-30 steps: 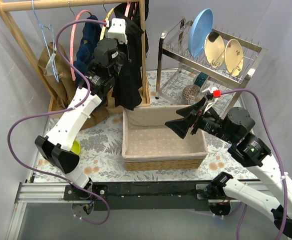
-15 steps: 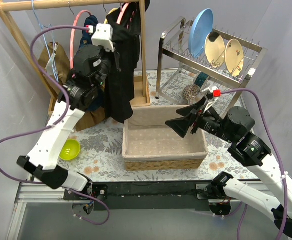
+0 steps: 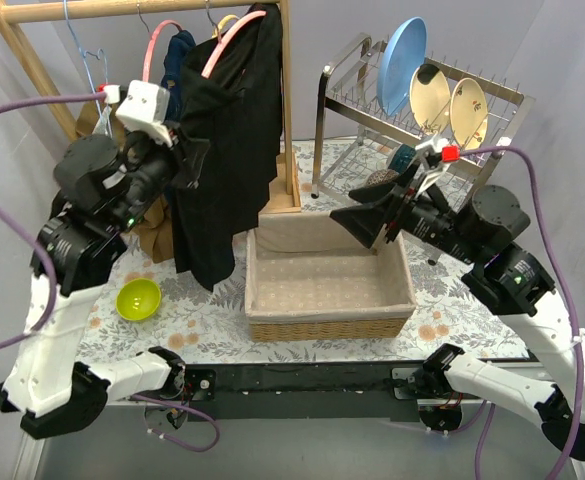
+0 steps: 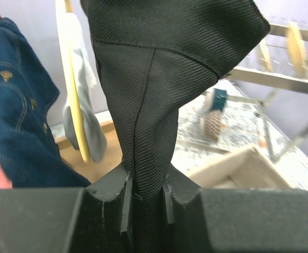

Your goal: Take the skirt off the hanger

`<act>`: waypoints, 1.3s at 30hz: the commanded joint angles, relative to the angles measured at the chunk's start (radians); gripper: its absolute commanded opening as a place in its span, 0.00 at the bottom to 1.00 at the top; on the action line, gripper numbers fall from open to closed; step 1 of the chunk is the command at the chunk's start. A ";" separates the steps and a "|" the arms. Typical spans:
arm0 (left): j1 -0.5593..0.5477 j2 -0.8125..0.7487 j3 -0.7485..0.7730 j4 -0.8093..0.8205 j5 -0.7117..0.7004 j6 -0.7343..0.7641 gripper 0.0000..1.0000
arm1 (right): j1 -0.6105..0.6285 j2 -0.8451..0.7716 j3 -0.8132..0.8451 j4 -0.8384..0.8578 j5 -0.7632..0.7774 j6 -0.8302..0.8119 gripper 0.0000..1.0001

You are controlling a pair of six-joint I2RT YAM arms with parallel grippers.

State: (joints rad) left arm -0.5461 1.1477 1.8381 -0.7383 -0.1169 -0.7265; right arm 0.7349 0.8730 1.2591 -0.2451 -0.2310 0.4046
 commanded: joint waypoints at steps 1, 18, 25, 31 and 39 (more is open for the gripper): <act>-0.003 -0.089 0.044 0.002 0.150 -0.016 0.00 | 0.000 0.049 0.141 0.043 -0.005 -0.044 0.77; -0.003 -0.095 -0.163 0.123 0.810 -0.209 0.00 | 0.000 0.327 0.459 0.228 -0.134 -0.158 0.72; -0.003 -0.111 -0.210 0.126 0.775 -0.150 0.00 | 0.000 0.271 0.410 0.236 -0.022 -0.173 0.70; -0.003 -0.120 -0.229 0.108 0.755 -0.106 0.00 | 0.000 0.258 0.396 0.230 0.090 -0.162 0.65; -0.003 -0.117 -0.200 0.123 0.801 -0.113 0.00 | 0.001 0.299 0.401 0.236 0.096 -0.156 0.63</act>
State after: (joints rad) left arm -0.5472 1.0584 1.5970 -0.7105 0.6422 -0.8490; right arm 0.7349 1.1503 1.6527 -0.0536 -0.1673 0.2501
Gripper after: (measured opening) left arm 0.150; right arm 0.638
